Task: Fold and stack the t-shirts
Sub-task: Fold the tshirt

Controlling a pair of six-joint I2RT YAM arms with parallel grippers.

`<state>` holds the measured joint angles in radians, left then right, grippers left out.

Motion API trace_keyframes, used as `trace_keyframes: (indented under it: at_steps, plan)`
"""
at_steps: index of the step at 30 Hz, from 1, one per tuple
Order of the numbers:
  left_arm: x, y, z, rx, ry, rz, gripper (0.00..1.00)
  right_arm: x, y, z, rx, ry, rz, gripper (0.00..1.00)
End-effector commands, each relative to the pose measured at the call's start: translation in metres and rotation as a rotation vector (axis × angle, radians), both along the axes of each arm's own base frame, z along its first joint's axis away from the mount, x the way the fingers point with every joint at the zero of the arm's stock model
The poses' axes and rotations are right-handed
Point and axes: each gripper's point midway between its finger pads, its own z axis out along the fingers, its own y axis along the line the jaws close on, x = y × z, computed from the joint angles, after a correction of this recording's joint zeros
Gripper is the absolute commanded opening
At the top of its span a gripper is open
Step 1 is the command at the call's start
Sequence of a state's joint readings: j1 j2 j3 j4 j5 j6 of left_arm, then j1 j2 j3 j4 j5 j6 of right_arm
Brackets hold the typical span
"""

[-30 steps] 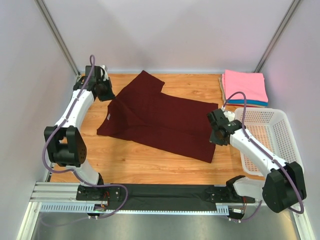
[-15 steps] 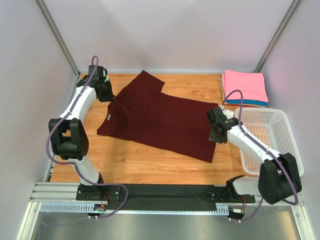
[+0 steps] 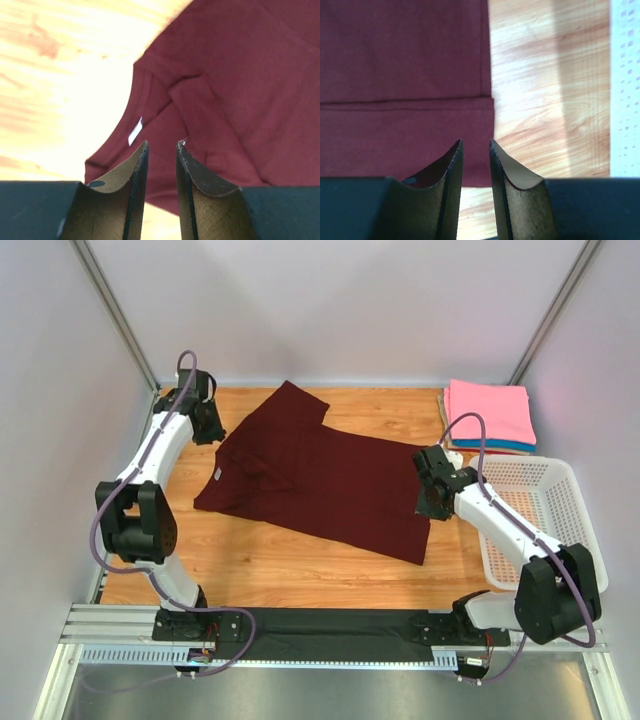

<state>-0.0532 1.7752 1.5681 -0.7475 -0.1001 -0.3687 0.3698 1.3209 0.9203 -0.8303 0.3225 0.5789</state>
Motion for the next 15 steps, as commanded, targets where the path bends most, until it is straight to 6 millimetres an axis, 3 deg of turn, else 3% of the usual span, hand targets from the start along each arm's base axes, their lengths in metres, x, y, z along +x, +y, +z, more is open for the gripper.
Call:
trace_keyframes:
  at_steps: [1, 2, 3, 4, 5, 6, 8, 11, 15]
  plan:
    - [-0.027, -0.002, 0.018, -0.012, -0.023, 0.064, 0.35, -0.006, 0.016, 0.004, 0.087, 0.011, 0.02, 0.29]
    - [-0.032, -0.015, 0.022, -0.071, -0.042, 0.036, 0.35, -0.012, 0.023, -0.004, 0.124, 0.041, 0.036, 0.28]
    - [-0.044, -0.023, 0.002, -0.109, 0.0, 0.018, 0.35, -0.014, 0.028, -0.01, 0.15, 0.054, 0.037, 0.27]
    - [-0.047, -0.038, 0.004, -0.19, -0.024, -0.001, 0.35, -0.018, 0.037, -0.019, 0.194, 0.082, 0.048, 0.26]
    - [-0.053, -0.044, -0.003, -0.227, -0.014, -0.007, 0.35, -0.019, 0.039, -0.022, 0.195, 0.08, 0.056, 0.25]
    - [-0.067, -0.048, -0.024, -0.253, 0.037, -0.002, 0.35, -0.024, 0.048, -0.029, 0.23, 0.11, 0.069, 0.25]
    - [-0.077, -0.054, -0.038, -0.298, 0.059, 0.014, 0.35, -0.028, 0.061, -0.038, 0.275, 0.126, 0.112, 0.25]
    - [-0.096, -0.038, -0.07, -0.236, 0.149, 0.113, 0.32, -0.038, 0.066, -0.048, 0.296, 0.167, 0.136, 0.25]
    - [-0.107, -0.02, -0.091, -0.153, 0.194, 0.198, 0.3, -0.046, 0.059, -0.062, 0.256, 0.225, 0.11, 0.24]
